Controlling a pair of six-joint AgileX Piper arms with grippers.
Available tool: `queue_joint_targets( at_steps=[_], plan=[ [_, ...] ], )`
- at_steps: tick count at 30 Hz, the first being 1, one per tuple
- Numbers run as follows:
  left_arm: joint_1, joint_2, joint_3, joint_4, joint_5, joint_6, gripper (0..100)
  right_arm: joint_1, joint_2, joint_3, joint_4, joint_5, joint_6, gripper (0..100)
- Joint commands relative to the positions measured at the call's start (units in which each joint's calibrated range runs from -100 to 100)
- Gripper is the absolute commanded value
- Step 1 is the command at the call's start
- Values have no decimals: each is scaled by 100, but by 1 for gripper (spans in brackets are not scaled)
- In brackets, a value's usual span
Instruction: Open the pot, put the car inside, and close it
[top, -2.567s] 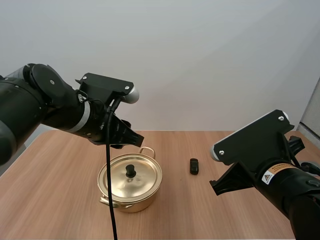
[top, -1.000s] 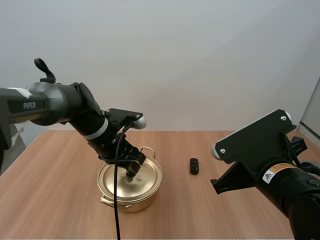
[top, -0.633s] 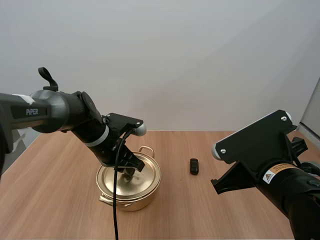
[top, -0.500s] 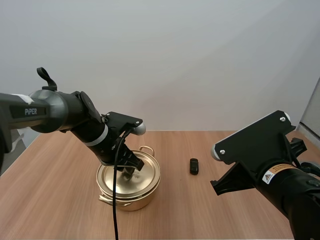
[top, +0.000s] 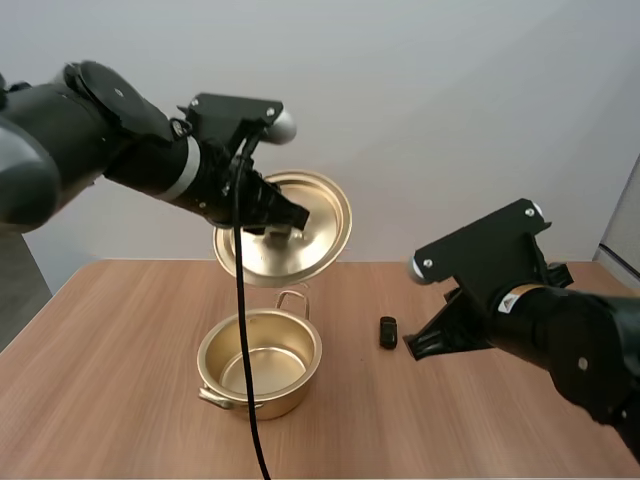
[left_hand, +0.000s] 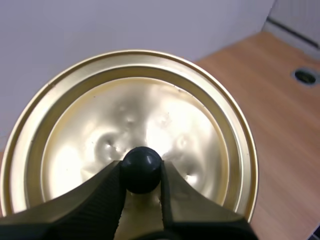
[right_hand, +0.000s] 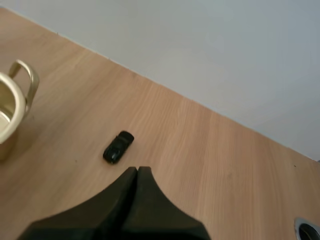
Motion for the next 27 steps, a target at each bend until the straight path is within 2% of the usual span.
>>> queue_joint_targets(
  at_steps=[1,4,8,10,14,15,27],
  plan=[
    [-4,-788,-210,35,-274,-264,0,-4,1442,-472,591,-18,-120,0],
    [12,-1411,-434,88,-512,-445,0,-4,2318,-878,684,-1,-309,0],
    [224,-1792,-755,244,-422,-570,0,-4,3459,-1223,722,-108,-400,0],
    [357,-1854,-906,356,-422,-570,0,-4,3844,-1368,722,-170,-400,21],
    [535,-1867,-1068,430,-416,-583,0,-4,4345,-1514,766,-485,-391,77],
    [557,-1867,-1068,430,-433,-610,0,-4,4425,-1518,792,-562,-391,83],
    [568,-1867,-1068,420,-379,-691,0,-4,5057,-1579,1390,-792,-486,82]
  ],
)
